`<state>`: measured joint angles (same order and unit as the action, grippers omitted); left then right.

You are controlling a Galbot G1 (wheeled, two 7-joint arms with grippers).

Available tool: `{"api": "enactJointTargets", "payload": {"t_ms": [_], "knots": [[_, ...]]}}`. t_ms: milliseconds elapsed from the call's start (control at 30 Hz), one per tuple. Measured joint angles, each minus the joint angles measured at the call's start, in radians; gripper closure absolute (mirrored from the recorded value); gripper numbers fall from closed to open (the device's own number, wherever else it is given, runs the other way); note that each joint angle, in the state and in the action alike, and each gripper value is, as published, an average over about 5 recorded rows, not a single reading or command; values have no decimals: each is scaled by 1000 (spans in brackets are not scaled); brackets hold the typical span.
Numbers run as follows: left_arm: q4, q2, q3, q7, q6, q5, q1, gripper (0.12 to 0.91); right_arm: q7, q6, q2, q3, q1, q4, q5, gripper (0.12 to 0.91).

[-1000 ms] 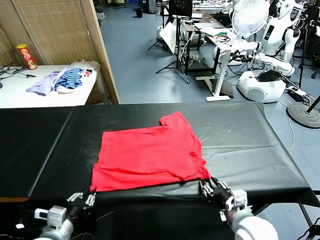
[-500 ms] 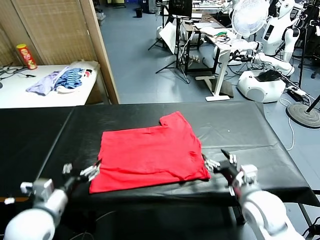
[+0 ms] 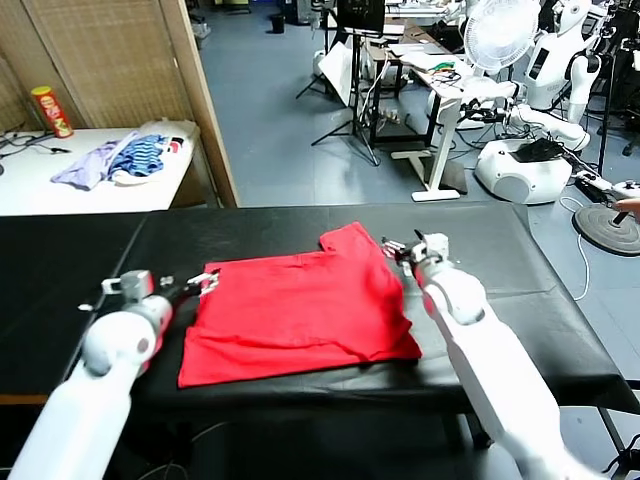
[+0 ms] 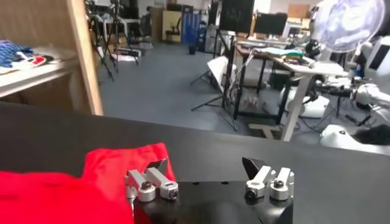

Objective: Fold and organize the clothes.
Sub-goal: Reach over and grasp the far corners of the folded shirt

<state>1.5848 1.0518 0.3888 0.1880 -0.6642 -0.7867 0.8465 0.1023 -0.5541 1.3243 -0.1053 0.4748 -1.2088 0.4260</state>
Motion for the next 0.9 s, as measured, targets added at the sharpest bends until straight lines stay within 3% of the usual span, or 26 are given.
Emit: {"api": "enactJointTargets", "payload": {"t_ms": [267, 433, 533, 700, 800, 900], "knots": [[-133, 29, -35, -5, -17, 11, -90, 232, -13, 6, 70, -1, -55, 159, -23, 256], [-177, 37, -40, -21, -23, 19, -108, 271, -28, 13, 95, -3, -68, 214, -28, 463], [-184, 33, -41, -33, -26, 21, -108, 399, -32, 15, 103, 0, -70, 228, -27, 628], [-176, 27, -51, -47, -31, 22, -109, 682, -33, 27, 109, 1, -69, 237, -28, 855], [-177, 29, -55, -51, -31, 26, -113, 829, -32, 43, 109, -3, -63, 231, -29, 904], [-181, 34, -56, -58, -21, 44, -116, 892, -29, 69, 105, -11, -52, 219, -31, 902]]}}
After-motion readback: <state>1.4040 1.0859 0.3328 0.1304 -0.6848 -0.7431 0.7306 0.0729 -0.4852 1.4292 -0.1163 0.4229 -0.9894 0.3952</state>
